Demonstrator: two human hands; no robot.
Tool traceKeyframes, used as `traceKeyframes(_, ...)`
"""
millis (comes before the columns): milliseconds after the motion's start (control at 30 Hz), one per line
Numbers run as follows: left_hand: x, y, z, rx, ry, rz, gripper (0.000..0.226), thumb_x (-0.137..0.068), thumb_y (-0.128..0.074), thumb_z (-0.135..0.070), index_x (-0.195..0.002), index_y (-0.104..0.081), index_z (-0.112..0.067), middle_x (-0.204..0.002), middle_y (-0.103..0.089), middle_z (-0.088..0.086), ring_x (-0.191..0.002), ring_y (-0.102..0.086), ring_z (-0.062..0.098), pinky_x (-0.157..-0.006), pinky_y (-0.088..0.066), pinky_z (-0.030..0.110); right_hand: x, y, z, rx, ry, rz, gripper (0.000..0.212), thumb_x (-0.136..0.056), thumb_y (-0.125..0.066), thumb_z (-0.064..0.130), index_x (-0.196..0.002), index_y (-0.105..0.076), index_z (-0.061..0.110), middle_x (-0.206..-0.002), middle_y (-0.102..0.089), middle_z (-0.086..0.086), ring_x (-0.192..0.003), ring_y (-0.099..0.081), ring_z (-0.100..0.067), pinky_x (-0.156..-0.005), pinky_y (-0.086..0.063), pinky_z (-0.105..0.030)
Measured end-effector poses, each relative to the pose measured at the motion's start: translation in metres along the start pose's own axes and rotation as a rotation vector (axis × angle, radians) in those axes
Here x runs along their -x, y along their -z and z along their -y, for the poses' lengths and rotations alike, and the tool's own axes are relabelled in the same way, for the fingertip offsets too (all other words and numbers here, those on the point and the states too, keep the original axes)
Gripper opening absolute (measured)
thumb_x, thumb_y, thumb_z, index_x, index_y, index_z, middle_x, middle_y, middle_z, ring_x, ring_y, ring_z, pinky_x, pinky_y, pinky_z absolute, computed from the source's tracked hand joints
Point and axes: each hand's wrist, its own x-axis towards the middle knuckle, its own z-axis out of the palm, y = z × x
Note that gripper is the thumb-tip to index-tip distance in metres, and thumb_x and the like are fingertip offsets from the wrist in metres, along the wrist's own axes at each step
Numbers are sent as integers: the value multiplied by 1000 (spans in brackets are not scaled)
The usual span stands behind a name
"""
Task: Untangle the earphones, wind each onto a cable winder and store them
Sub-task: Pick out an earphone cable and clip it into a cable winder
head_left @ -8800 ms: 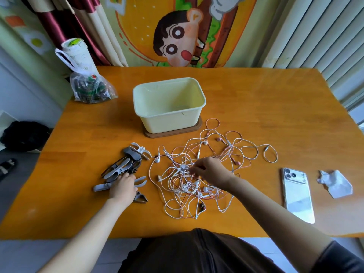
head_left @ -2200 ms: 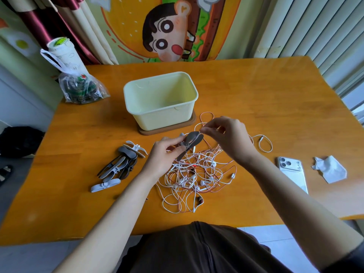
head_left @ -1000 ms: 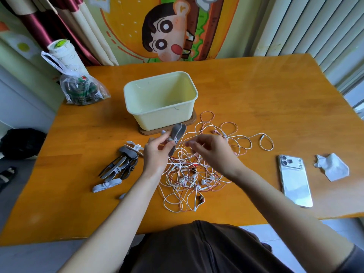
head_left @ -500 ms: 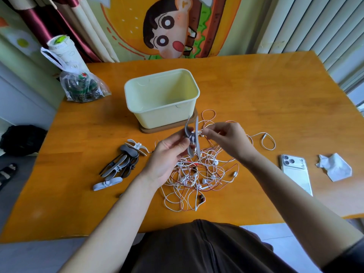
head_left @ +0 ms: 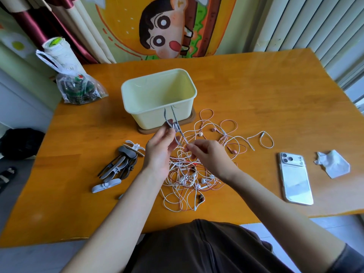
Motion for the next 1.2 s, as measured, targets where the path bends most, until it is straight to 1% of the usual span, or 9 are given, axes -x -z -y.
traceKeyframes(100, 1, 2, 3, -232, -37, -93, 20, -94, -58, -13, -102, -69, -27, -100, -68, -7, -106, -60, 16, -92, -48, 30, 2, 1, 3, 156, 107, 22, 23, -97, -50, 21, -100, -70, 10, -71, -58, 10, -53, -50, 2, -53, -38, -10)
traceKeyframes(200, 0, 6, 6, -394, -117, -126, 27, -94, -57, -10, -118, -66, -19, -94, -64, -16, -95, -56, 1, -76, -41, 15, 5, 4, 7, 239, 202, 89, 25, -97, -51, 20, -109, -68, 9, -88, -61, 8, -68, -53, 4, -62, -39, -4)
traceKeyframes(400, -5, 15, 16, -714, -198, 37, 32, -92, -61, -11, -116, -64, -31, -125, -63, 6, -129, -47, 20, -104, -39, 36, -3, 24, 8, 348, 219, 38, 22, -96, -52, 21, -102, -70, 10, -82, -60, 7, -61, -49, 4, -57, -36, -8)
traceKeyframes(533, -2, 11, 17, -785, -194, 171, 34, -92, -59, -10, -125, -62, -16, -122, -62, 9, -122, -48, 18, -91, -35, 20, -10, 37, 0, 446, 208, -59, 16, -93, -57, 22, -97, -68, 12, -88, -66, 1, -64, -46, -1, -55, -32, -13)
traceKeyframes(633, 1, 11, 19, -864, -235, 256, 36, -92, -59, -9, -124, -59, -25, -102, -60, 1, -104, -53, 21, -78, -36, 11, -13, 47, -1, 451, 185, -135, 10, -88, -65, 25, -92, -65, 16, -87, -63, 6, -64, -45, -1, -57, -37, -18)
traceKeyframes(767, 5, 11, 12, -776, -172, 366, 36, -92, -58, -8, -114, -57, -37, -111, -63, -7, -108, -55, 9, -92, -39, 14, -15, 56, -1, 335, 146, -178, 7, -82, -71, 23, -85, -66, 19, -79, -60, 12, -62, -51, 4, -56, -39, -11)
traceKeyframes(867, 11, 12, 4, -642, -76, 466, 32, -92, -57, -8, -108, -64, -34, -110, -67, -15, -101, -61, -3, -82, -44, 6, -16, 55, -4, 207, 127, -166, 7, -80, -73, 21, -80, -68, 17, -70, -59, 15, -62, -53, 12, -56, -39, -6)
traceKeyframes(1067, 11, 10, -5, -226, 31, 421, 28, -82, -56, -18, -107, -68, -20, -106, -72, 3, -97, -64, 20, -91, -49, 32, -12, 26, -13, -78, 17, -88, 22, -87, -63, 31, -77, -67, 11, -63, -61, 0, -52, -47, -8, -50, -38, -20)
traceKeyframes(1200, 7, 7, -5, -48, 49, 326, 24, -92, -48, -11, -105, -67, -16, -96, -74, 3, -90, -69, 15, -80, -56, 26, -3, 5, -9, -198, -19, -10, 23, -97, -49, 21, -79, -62, 16, -60, -58, 7, -47, -47, 1, -47, -37, -12)
